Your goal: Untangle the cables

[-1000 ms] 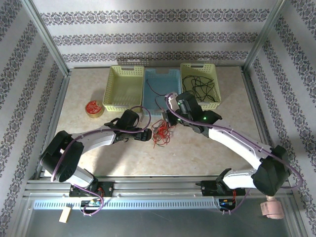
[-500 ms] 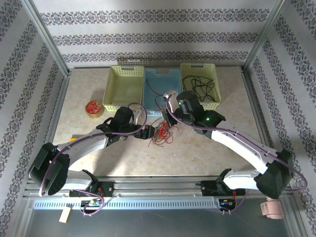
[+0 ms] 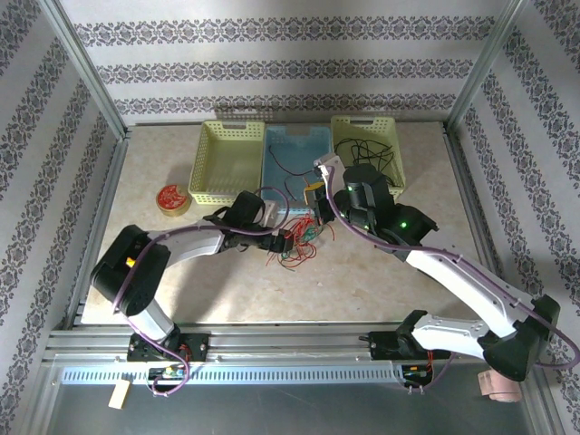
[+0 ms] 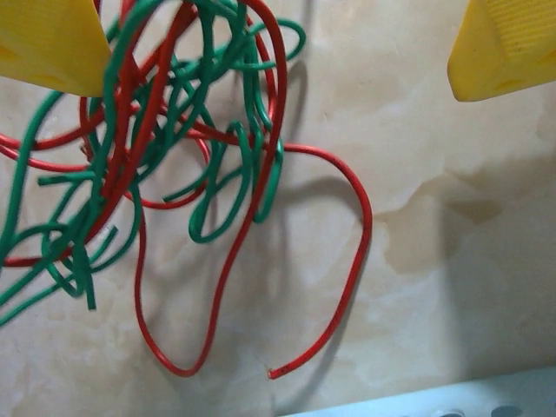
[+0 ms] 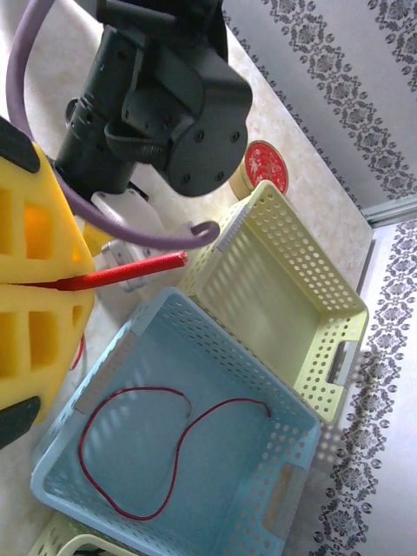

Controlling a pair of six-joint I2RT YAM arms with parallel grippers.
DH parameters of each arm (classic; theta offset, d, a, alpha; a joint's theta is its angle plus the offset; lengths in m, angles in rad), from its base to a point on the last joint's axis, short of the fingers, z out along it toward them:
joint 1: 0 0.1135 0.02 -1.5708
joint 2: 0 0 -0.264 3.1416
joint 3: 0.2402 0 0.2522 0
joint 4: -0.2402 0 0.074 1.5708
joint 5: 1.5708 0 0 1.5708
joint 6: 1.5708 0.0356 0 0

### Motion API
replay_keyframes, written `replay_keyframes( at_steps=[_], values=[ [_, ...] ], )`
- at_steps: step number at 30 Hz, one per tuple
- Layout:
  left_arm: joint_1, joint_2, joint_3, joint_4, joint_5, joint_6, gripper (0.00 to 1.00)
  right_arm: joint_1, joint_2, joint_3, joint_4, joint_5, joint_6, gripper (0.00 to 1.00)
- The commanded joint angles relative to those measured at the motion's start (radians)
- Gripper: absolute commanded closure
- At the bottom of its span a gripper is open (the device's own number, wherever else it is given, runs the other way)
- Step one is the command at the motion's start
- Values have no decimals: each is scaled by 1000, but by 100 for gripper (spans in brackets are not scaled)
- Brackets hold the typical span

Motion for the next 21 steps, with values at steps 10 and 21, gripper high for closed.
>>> replay_keyframes(
  at_steps=[10,21],
  values=[
    [-35,130,18,-231,-193,57,12,-168,-82,-9,76,-30,133,100],
    [-35,121,-46,-270,-299,-5,14,-251,-167,-8,28,208,68,100]
  ],
)
